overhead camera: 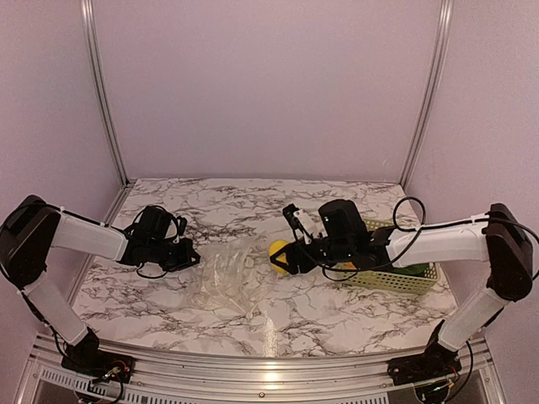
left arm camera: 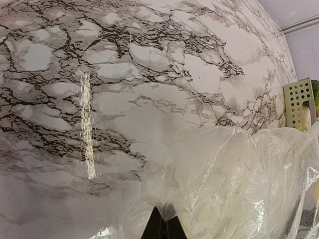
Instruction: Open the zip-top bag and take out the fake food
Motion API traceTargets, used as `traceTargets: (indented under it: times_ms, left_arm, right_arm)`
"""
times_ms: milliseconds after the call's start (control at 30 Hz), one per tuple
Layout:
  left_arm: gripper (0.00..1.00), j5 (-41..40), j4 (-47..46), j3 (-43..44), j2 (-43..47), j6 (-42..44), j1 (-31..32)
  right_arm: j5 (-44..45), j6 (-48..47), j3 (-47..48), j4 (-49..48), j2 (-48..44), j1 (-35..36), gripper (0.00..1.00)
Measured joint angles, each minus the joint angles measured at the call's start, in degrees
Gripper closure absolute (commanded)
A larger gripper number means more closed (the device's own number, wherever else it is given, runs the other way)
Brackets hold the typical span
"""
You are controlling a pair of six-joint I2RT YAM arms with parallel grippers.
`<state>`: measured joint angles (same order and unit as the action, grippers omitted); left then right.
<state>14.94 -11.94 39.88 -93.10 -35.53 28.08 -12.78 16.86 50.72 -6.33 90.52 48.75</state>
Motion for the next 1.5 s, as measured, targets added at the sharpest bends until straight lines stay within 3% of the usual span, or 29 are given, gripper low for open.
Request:
traceTargets:
  times_ms: [167, 400, 633, 933, 1233, 1500]
  left_arm:
    - [1.0, 0.04, 0.26, 0.0, 0.24, 0.22, -0.26]
    - [1.0, 0.26, 0.26, 0.02, 0.24, 0.44, -0.28]
    - [1.0, 0.63, 0.55, 0.57, 0.24, 0.81, -0.28]
    - [1.0, 0.68, 1.75, 1.9, 0.22, 1.38, -0.33]
    - [1.0, 0.61, 3.26, 3.5, 0.22, 1.97, -0.33]
    - [1.0, 0.46, 4.07, 3.52, 0.26, 2.86, -0.33]
  right_arm:
    - [0.31, -1.57, -2.62, 3.82, -9.27, -7.06, 0.39]
    - [-1.07, -3.89, -5.35, 9.11, -19.43, -23.34, 0.39]
    - [-2.69, -5.01, -7.1, 13.07, -22.38, -37.55, 0.38]
    - [-3.15, -5.01, -12.28, 14.67, -22.93, -53.68, 0.3]
    - [-0.13, -5.16, -12.72, 14.53, -19.61, -57.64, 0.19]
    - [-0.72, -5.38, -12.39, 14.62, -17.0, -57.66, 0.18]
